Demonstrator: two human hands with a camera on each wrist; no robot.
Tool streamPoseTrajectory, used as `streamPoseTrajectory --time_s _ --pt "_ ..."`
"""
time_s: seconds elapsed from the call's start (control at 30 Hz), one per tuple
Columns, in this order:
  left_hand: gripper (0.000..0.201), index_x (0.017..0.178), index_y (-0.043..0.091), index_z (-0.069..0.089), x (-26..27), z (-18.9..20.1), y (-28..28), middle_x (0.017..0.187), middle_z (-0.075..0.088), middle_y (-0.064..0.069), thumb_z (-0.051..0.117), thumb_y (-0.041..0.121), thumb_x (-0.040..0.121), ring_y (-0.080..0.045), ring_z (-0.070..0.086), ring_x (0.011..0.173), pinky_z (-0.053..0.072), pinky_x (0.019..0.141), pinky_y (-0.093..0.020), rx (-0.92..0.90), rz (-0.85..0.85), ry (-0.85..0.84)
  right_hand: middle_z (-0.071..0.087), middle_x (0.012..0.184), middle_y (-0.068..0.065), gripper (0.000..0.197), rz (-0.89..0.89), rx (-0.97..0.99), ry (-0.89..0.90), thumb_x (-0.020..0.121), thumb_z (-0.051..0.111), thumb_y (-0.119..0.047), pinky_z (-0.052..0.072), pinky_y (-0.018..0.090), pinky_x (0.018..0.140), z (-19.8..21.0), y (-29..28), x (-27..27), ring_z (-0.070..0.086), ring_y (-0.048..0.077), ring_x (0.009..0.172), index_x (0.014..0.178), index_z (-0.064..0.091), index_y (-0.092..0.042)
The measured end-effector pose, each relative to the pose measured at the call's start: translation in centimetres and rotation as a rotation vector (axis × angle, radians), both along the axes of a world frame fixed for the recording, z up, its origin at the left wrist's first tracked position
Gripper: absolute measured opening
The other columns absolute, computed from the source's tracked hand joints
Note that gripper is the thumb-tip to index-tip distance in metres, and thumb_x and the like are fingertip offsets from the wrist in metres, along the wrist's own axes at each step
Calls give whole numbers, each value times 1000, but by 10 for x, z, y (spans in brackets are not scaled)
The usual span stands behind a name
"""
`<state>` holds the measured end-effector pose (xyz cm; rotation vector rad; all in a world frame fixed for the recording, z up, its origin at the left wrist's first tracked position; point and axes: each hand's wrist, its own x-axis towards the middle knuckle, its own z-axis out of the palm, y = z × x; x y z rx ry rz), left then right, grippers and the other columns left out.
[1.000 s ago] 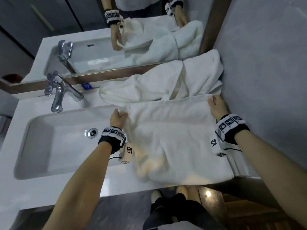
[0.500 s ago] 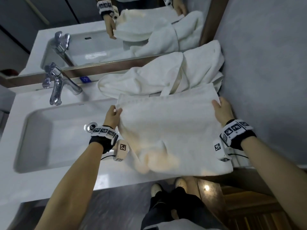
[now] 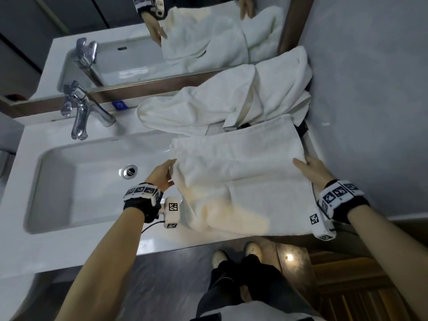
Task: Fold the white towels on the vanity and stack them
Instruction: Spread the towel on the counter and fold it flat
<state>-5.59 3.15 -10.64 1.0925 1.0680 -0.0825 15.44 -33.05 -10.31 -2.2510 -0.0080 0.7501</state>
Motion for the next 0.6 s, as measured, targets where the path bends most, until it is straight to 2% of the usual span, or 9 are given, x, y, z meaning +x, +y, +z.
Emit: streamPoseTrajectory --time_s 0.07,0.13,0.23,0.3,0.4,0.47,0.5,0.57,0.6 --pt "37 126 -6 49 4 2 -5 114 59 -18 43 18 98 -30 56 104 45 94 -40 78 43 -50 54 131 25 50 0 -5 -70 94 52 -35 41 49 103 -2 -2 -6 53 40 117 125 49 5" --pt "27 117 1 51 10 7 -8 108 59 -14 40 17 99 -28 56 102 47 88 -37 230 42 -33 48 142 14 53 -30 -5 -113 94 50 -37 36 44 110 0 -3 -7 47 32 128 136 45 -5" --pt "17 86 12 46 11 6 -12 86 52 -7 38 21 99 -23 47 91 35 78 -31 599 -187 150 37 150 13 57 -67 12 -128 95 51 -33 29 39 114 1 -5 -6 37 29 137 142 37 -4" --pt "22 77 10 43 8 1 -17 81 49 -9 40 21 97 -27 45 87 32 75 -32 746 -359 330 36 151 15 58 -30 -50 -112 96 50 -33 28 39 114 -1 -6 -9 35 31 138 143 35 -3" --pt "31 109 -2 56 3 1 -18 111 57 -20 42 23 96 -33 53 101 38 84 -34 664 -514 484 46 142 19 49 44 -108 -74 96 51 -27 34 36 105 -3 -7 -14 44 34 130 135 44 2" --pt "35 118 2 57 1 4 -12 116 58 -19 40 25 98 -31 55 103 39 84 -31 621 -569 507 54 133 21 42 60 -108 -70 96 51 -24 39 34 99 -4 -8 -17 51 35 121 127 51 4" --pt "35 114 2 59 0 4 -7 109 59 -19 41 27 98 -30 56 100 40 82 -31 640 -546 502 56 130 21 39 60 -106 -63 96 50 -22 40 32 94 -3 -8 -18 53 35 118 124 53 5" --pt "35 88 2 62 -1 3 -3 85 59 -16 48 34 93 -28 55 84 40 73 -33 637 -424 473 58 126 22 36 53 -104 -54 96 50 -20 37 27 85 -2 -9 -20 55 35 114 121 55 5" --pt "34 80 4 60 0 4 -2 80 58 -14 51 35 91 -28 55 82 40 71 -33 651 -373 449 58 126 22 35 51 -112 -57 96 51 -20 37 26 83 -1 -10 -20 55 35 114 121 55 5"
